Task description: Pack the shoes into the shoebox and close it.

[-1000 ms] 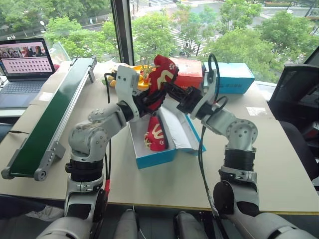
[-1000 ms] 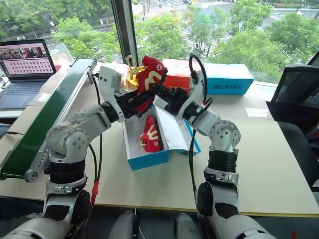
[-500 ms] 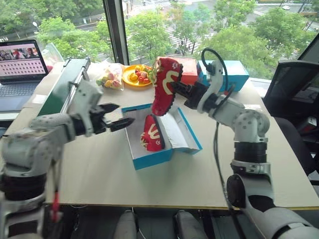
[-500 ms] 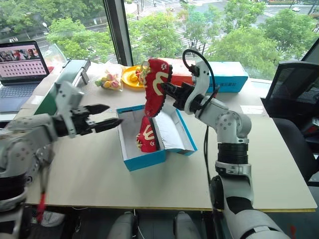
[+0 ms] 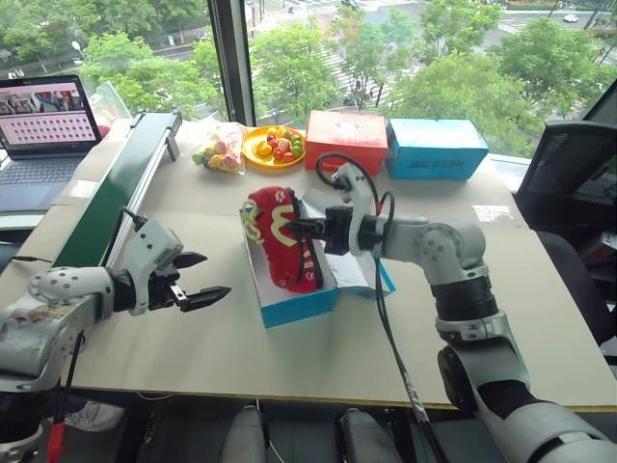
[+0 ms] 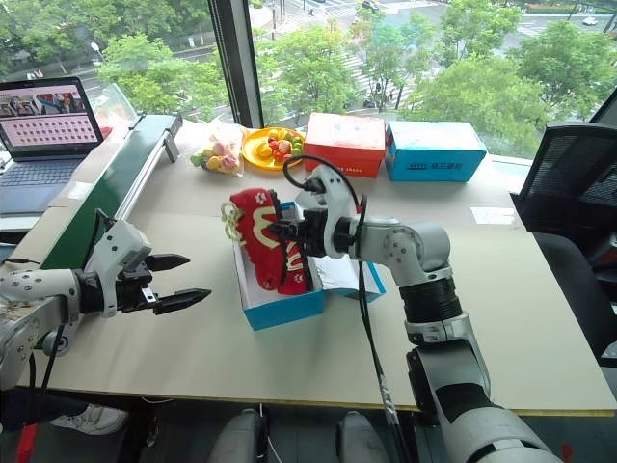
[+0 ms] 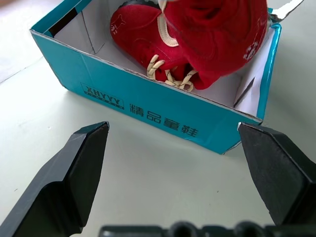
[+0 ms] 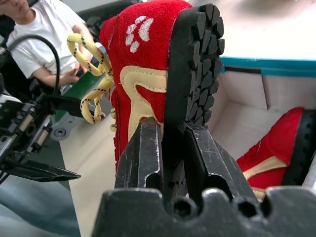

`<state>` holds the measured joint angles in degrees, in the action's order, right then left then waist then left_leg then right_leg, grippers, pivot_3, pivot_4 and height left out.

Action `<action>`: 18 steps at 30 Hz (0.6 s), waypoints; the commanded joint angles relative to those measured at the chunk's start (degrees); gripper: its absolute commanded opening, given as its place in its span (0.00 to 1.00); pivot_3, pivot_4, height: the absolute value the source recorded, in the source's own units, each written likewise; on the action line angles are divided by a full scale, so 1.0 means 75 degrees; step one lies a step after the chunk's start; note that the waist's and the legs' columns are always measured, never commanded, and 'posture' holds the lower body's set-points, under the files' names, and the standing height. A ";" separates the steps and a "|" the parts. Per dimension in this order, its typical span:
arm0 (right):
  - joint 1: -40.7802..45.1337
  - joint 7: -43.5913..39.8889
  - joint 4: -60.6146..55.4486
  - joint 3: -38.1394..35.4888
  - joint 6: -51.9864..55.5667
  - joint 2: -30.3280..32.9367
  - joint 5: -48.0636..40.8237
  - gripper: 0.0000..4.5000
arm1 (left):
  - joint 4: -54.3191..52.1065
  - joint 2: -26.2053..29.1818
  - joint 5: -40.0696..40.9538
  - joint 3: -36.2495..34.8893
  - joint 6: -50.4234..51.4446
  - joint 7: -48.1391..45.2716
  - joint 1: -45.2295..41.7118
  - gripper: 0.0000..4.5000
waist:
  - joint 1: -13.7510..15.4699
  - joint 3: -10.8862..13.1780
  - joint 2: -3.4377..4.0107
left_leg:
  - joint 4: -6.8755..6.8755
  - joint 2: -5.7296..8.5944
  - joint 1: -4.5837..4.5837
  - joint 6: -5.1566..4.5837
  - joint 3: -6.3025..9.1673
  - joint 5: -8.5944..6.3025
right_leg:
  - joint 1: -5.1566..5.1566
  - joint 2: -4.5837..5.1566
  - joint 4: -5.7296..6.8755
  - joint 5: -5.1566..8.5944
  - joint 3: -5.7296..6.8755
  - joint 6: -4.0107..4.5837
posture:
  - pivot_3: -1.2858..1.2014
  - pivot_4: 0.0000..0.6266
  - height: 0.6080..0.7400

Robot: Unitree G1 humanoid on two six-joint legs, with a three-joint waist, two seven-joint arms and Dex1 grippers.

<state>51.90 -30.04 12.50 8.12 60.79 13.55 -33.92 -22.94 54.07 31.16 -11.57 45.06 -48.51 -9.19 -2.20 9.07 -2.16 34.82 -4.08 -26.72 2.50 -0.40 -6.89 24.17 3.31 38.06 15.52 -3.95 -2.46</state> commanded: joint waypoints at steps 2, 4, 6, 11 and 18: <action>0.0249 -0.0271 0.0519 0.0275 -0.0737 -0.0171 0.0658 0.07 | -0.0258 -0.0084 0.0088 -0.0275 0.0002 0.0202 -0.0033 1.00 | -0.0010 0.0000 0.0000 | 0.0001 0.0000 0.0001 0.0000 -0.0001 0.0000 | -0.0001 0.0000 0.0000 0.0000 0.0000 0.0000 | 0.52 0.24 1.00; 0.0288 -0.0386 0.0860 0.0472 -0.1091 -0.0253 0.1003 0.28 | -0.0318 -0.0114 0.0097 -0.0260 -0.0005 0.0242 0.0038 1.00 | -0.0009 0.0000 0.0000 | 0.0002 0.0000 0.0004 0.0000 -0.0001 0.0000 | -0.0003 0.0000 0.0001 0.0000 0.0000 0.0000 | 0.52 0.24 1.00; 0.0379 -0.0439 0.1251 0.0546 -0.1414 -0.0362 0.1283 0.42 | -0.0354 -0.0127 0.0112 -0.0246 -0.0011 0.0273 0.0078 1.00 | -0.0006 0.0000 0.0000 | 0.0001 0.0000 0.0004 0.0000 0.0000 0.0000 | -0.0003 0.0000 0.0001 0.0000 0.0000 0.0000 | 0.52 0.24 1.00; 0.0624 -0.0400 0.1977 0.0690 -0.2319 -0.0483 0.2095 0.80 | -0.0355 -0.0175 0.0127 -0.0232 -0.0023 0.0323 0.0084 1.00 | -0.0007 0.0000 0.0000 | 0.0001 0.0000 0.0003 0.0000 0.0000 0.0000 | -0.0001 0.0000 0.0001 0.0000 0.0000 0.0000 | 0.52 0.24 1.00; 0.1014 -0.0462 0.1292 0.0177 -0.3027 -0.0353 0.2401 0.99 | -0.0194 -0.0164 0.0061 -0.0147 -0.0153 0.0217 -0.0008 1.00 | -0.0008 0.0001 0.0002 | 0.0001 0.0000 0.0002 0.0001 -0.0001 0.0000 | -0.0001 0.0000 0.0002 0.0000 0.0000 0.0000 | 0.52 0.24 1.00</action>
<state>56.84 -32.07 27.36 12.40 39.64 10.14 -14.51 -23.87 52.50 31.67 -12.25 44.99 -46.44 -8.44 -2.26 9.08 -2.15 34.82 -4.07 -26.72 2.51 -0.40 -6.89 24.19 3.32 38.07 15.52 -3.95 -2.46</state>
